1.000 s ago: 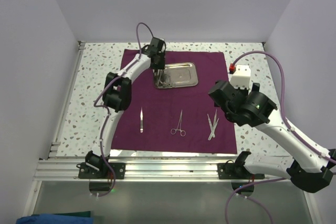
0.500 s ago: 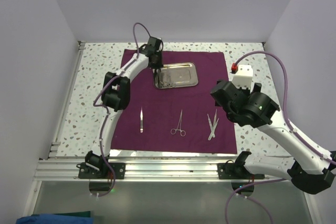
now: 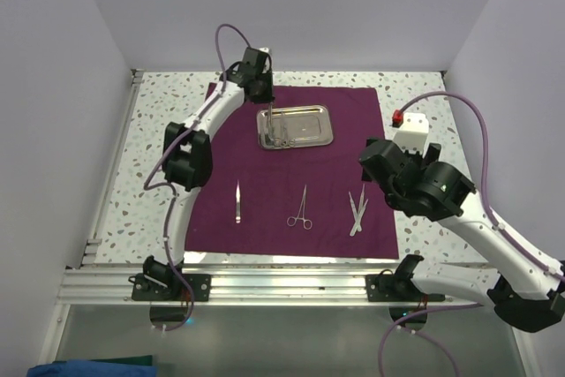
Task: Open and lay out the surgical kit
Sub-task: Pick up the medical item from the container, then place the medical item in the surgical kit.
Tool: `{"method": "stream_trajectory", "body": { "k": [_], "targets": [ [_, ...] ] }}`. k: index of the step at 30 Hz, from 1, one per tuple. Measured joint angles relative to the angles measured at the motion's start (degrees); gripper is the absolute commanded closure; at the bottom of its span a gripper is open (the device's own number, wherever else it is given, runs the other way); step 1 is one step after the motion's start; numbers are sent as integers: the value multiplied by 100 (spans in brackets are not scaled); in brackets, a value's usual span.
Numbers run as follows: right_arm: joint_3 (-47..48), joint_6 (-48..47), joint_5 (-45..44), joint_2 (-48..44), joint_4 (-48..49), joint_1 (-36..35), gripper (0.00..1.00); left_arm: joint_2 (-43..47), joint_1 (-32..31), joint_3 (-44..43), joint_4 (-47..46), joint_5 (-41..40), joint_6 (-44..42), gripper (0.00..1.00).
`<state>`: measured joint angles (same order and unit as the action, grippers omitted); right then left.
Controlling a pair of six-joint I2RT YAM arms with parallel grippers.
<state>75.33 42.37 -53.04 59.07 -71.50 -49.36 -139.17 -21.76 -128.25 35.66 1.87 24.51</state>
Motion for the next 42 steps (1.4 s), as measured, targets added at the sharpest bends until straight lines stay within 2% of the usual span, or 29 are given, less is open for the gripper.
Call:
{"method": "stream_trajectory", "body": {
  "k": [5,14,18,21,25,30,34,37,42],
  "targets": [
    [-151,-2,79,-227,103,0,2,492,0,170,85,4,15,100],
    [-509,-138,461,-533,354,7,1,2114,-48,2686,46,20,28,100],
    [-654,-286,723,-562,566,22,2,2498,-157,3550,-70,107,105,100],
    [-772,-428,981,-553,769,26,2,2601,-258,3842,-170,136,269,100],
    [-807,-575,1386,-446,949,26,2,2378,-350,3329,-203,116,487,100],
    [-807,-647,1690,-321,977,26,2,1486,-356,1615,-308,-2,632,100],
    [-804,-645,1652,-483,881,26,2,916,-354,750,-299,-70,638,100],
    [-807,-629,1580,-763,758,26,2,586,-354,450,-286,-81,640,100],
    [-800,-520,1261,-1128,459,26,2,409,-354,498,-107,-85,640,100]
  ]
}}
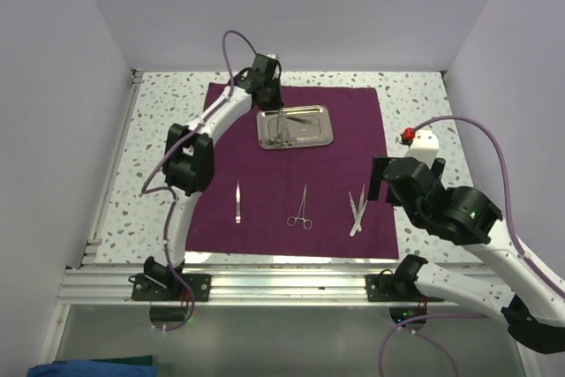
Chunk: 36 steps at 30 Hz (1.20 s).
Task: Open and lay out the surgical kit
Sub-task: Place the medical item in the surgical kit.
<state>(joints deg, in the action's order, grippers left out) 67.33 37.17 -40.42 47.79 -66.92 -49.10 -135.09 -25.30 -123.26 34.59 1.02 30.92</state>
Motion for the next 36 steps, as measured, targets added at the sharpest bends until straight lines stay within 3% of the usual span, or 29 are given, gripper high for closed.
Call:
{"method": "stream_trajectory", "body": {
  "k": [6,16,24,27,28,31,36],
  "targets": [
    [15,96,-203,63,-127,0,2,1161,-2,1729,-28,-269,-68,100],
    [-212,15,-52,485,225,0,2,4865,-328,5252,-48,-938,-236,100],
    [-212,-98,348,944,603,0,2,5219,-555,6808,-46,-1189,4,100],
    [-212,-96,424,940,614,0,2,5217,-560,7106,-66,-1235,74,76],
    [-212,-96,435,929,612,0,2,5206,-560,7138,-72,-1241,94,63],
    [-212,-83,439,837,599,0,2,5149,-560,7106,-114,-1305,133,44],
    [-238,15,411,570,487,0,2,5023,-560,6623,-59,-1379,87,34]
  ]
}}
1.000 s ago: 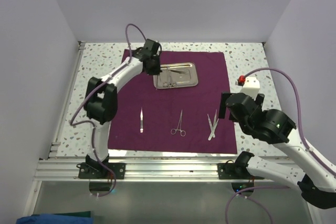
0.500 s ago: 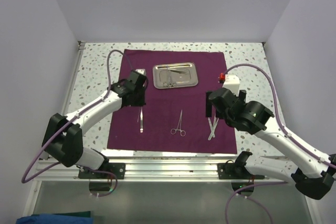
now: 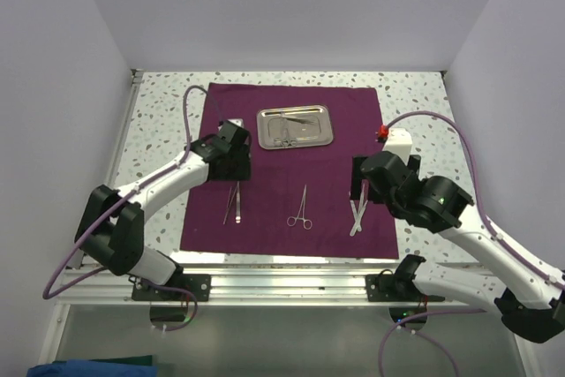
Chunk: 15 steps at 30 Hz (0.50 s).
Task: Open and lay out the surgical kit
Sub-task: Place the medical item in the surgical kit, then pick up the medical item from the container.
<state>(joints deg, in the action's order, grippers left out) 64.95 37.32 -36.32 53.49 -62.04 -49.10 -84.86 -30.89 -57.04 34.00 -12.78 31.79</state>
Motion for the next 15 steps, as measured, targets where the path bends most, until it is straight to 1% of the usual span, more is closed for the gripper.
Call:
{"method": "stream_trajectory", "body": {
  "k": [3,6,8,11,15],
  "targets": [
    [-39,90,-20,-125,-116,0,2,-210,0,-710,50,-57,-144,32],
    [-52,195,-46,-186,-267,0,2,-807,0,-1816,70,-76,-350,34],
    [-52,273,-79,-227,-393,0,2,-1362,0,-2612,74,-70,-479,35],
    [-50,404,-190,-306,-619,0,2,-2481,0,-4017,35,46,-726,36],
    [24,625,-328,-420,-1054,0,2,-3956,2,-5624,-107,481,-1368,35]
  ]
}}
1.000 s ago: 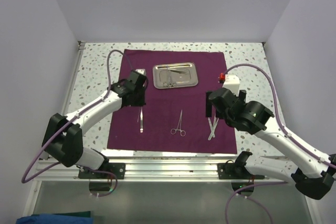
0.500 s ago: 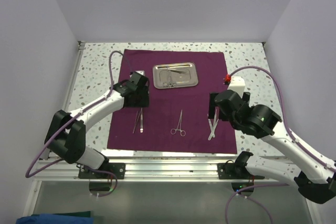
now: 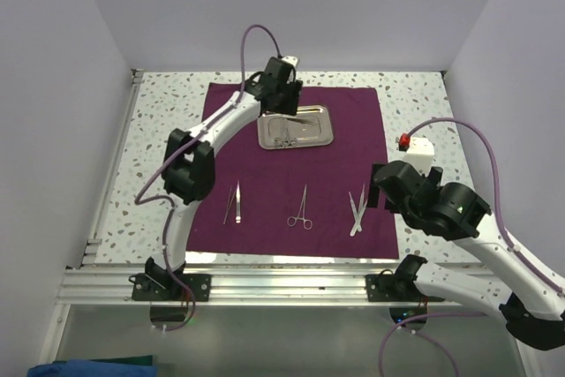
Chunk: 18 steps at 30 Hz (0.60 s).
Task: Open and lay out the surgical kit
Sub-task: Pick up the medical item from the container.
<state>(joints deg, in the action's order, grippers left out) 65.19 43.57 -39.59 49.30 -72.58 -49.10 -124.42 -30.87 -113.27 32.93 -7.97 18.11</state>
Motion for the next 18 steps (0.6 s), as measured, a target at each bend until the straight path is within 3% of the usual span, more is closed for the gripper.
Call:
{"method": "stream_trajectory", "body": {
  "k": [4,10,18],
  "targets": [
    [229,258,-63,-24,-293,0,1,-922,52,-796,-199,778,-756,33],
    [481,603,-173,48,-415,0,2,-1392,269,-933,-595,2151,-1687,32],
    [612,691,-293,737,-439,0,2,-1768,358,-1394,-1029,2717,-2240,30]
  ]
}}
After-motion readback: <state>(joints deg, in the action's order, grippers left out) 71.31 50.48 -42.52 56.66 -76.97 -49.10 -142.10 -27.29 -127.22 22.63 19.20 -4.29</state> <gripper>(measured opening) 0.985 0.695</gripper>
